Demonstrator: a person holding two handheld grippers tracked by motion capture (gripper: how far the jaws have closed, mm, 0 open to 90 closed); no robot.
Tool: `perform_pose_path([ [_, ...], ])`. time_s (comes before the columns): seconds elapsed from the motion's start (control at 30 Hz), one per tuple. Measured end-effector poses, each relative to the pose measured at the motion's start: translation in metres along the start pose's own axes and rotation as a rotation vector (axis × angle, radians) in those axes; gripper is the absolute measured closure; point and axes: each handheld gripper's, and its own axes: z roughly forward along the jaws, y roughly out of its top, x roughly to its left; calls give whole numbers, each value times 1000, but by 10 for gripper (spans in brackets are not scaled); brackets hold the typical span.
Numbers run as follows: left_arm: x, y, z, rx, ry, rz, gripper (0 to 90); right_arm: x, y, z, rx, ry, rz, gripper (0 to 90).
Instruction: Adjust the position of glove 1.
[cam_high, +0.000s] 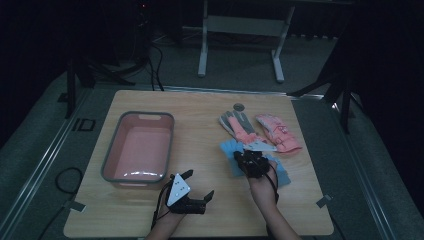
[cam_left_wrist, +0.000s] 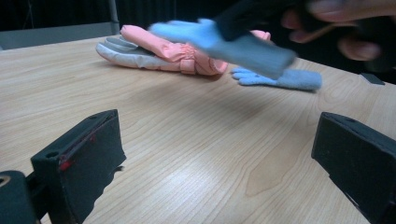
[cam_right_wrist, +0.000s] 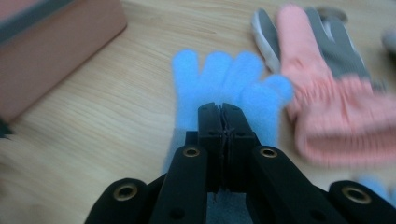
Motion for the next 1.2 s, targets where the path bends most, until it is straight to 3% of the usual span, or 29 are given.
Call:
perform_pose_path([
  [0.07,0,0,0,0,-2,1,22,-1,-4,-5,-8,0,37,882],
  [0.1,0,0,0,1,-2,3,22,0,-8,-9,-8,-22,35,882],
  [0.13,-1,0,0,3,-5,2,22,-1,-18,-12,5,23,117,883],
  [0.17,-1,0,0,3,-5,2,22,-1,-18,-12,5,23,117,883],
  [0.2,-1,0,0,7,-11,6,22,3,-30,-14,-1,-34,97,884],
  [0.23,-2,0,0,6,-11,11,22,3,-30,-14,-1,-34,97,884],
  [0.27,-2,0,0,6,-14,14,22,2,-35,-13,23,13,141,886],
  [0.3,-3,0,1,10,-11,19,22,7,-45,-11,32,-31,120,886],
  [0.33,-3,0,1,11,-9,15,22,8,-50,-8,52,-10,141,885],
  [0.37,-3,0,1,11,-9,15,22,7,-55,-5,72,29,203,885],
  [0.4,-2,0,1,14,-11,12,22,7,-55,-5,72,29,203,885],
  [0.47,-1,1,1,15,-11,4,22,13,-60,0,65,-51,128,885],
  [0.5,-1,0,1,14,-12,-2,22,9,-62,5,96,-3,193,884],
  [0.53,-1,0,1,12,-14,0,22,8,-64,8,110,12,211,885],
  [0.57,-1,0,1,12,-14,5,22,11,-65,10,84,-53,158,884],
  [0.6,-2,0,1,13,-13,9,22,11,-67,14,103,-57,150,883],
  [0.63,-4,0,1,18,-7,30,22,8,-68,14,105,-14,215,883],
  [0.67,-4,0,1,18,-7,30,22,12,-68,15,95,-64,150,882],
  [0.7,-5,0,1,19,-9,47,22,10,-71,19,94,-63,159,881],
  [0.77,-6,0,1,25,-26,43,22,9,-72,19,91,-50,185,880],
  [0.83,-7,0,1,26,-26,52,22,10,-73,20,83,-70,146,880],
  [0.87,-6,1,2,28,-25,37,22,9,-74,20,76,-72,145,879],
  [0.97,-7,1,1,33,-27,69,22,8,-71,20,91,-64,147,858],
  [1.0,-8,1,1,41,-37,75,22,6,-67,17,79,-19,113,679],
  [1.03,-9,1,1,43,-42,93,22,4,-64,10,46,22,127,653],
  [1.1,-9,1,2,54,-44,65,22,0,-53,0,8,-21,37,601],
  [1.13,-9,1,2,54,-44,65,22,-8,-48,-5,5,21,44,599],
  [1.17,-9,1,2,45,-58,63,22,-16,-42,-10,-13,34,32,597],
  [1.2,-11,2,3,59,-36,80,22,-24,-36,-15,-19,38,5,598],
])
